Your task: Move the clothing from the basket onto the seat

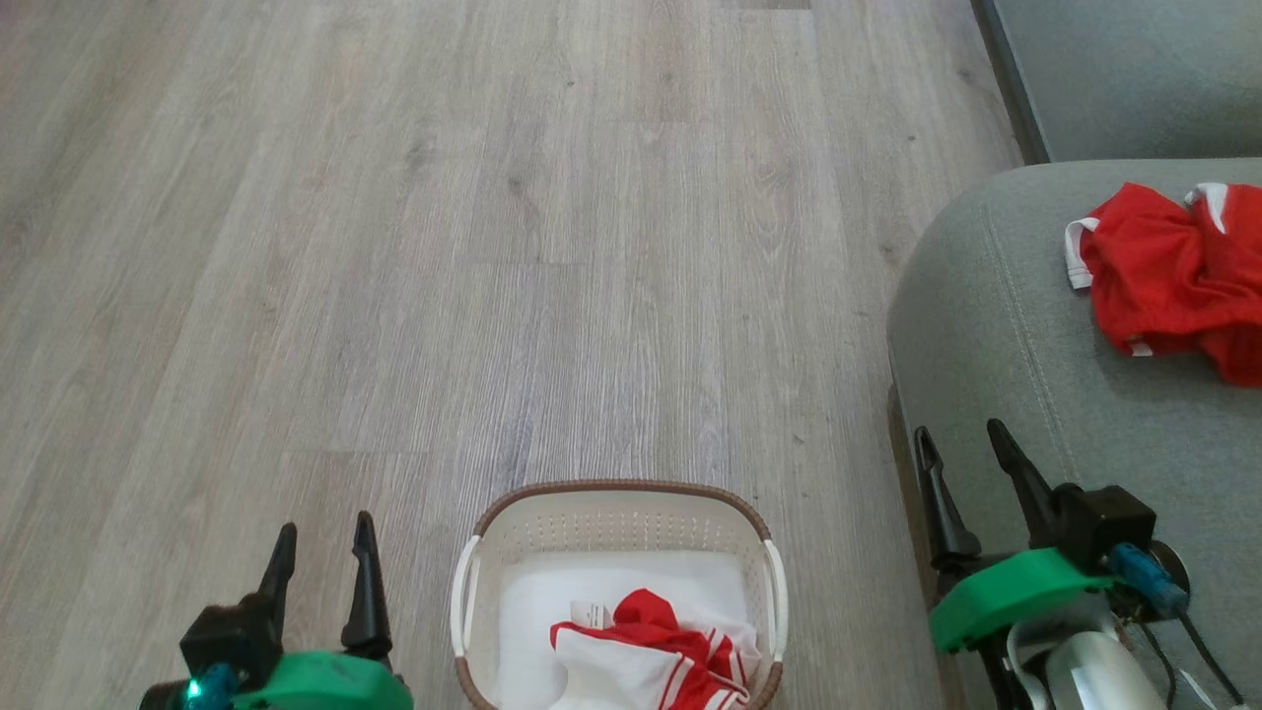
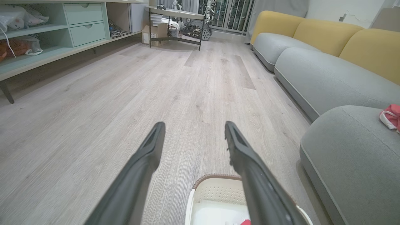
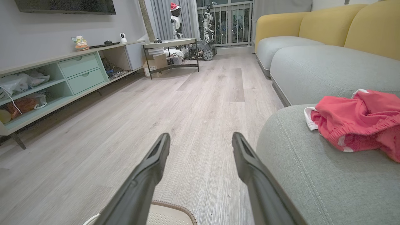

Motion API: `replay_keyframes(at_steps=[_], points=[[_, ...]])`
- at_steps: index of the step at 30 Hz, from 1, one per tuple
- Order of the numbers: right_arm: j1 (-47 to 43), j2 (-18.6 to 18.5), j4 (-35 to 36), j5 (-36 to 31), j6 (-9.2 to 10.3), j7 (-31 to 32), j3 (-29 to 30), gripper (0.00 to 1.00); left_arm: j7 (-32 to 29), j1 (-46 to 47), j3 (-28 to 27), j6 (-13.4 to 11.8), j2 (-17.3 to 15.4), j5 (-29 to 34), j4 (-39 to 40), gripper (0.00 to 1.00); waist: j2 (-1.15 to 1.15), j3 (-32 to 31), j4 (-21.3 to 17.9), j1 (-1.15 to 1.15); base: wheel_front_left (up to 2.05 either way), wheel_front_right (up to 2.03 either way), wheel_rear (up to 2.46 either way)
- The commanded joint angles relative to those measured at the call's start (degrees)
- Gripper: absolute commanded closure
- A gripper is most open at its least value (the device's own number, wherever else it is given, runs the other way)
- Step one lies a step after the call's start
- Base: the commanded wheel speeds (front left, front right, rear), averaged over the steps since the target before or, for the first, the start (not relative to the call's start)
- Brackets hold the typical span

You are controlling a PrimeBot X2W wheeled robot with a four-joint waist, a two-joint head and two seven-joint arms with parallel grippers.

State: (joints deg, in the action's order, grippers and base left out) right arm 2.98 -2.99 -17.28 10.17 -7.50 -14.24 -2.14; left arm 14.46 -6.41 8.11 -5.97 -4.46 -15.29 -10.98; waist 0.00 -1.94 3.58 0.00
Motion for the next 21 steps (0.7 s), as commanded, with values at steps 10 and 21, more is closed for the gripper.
replay_keyframes(at_steps=[10, 21], points=[[1.7, 0.1, 0.9, 0.9, 0.01, -0.8, -1.9, 0.0, 0.5, 1.4, -2.8, 1.1, 0.5, 0.9, 0.6, 0.0, 0.0, 0.3, -0.1, 0.0, 0.0, 0.0, 0.0], [1.6, 0.1, 0.9, 0.4, 0.01, -0.8, -1.0, 0.0, 0.5, 1.3, -3.0, 1.6, 0.9, 1.6, 0.3, 0.0, 0.0, 0.5, 0.3, 0.0, 0.0, 0.0, 0.0]])
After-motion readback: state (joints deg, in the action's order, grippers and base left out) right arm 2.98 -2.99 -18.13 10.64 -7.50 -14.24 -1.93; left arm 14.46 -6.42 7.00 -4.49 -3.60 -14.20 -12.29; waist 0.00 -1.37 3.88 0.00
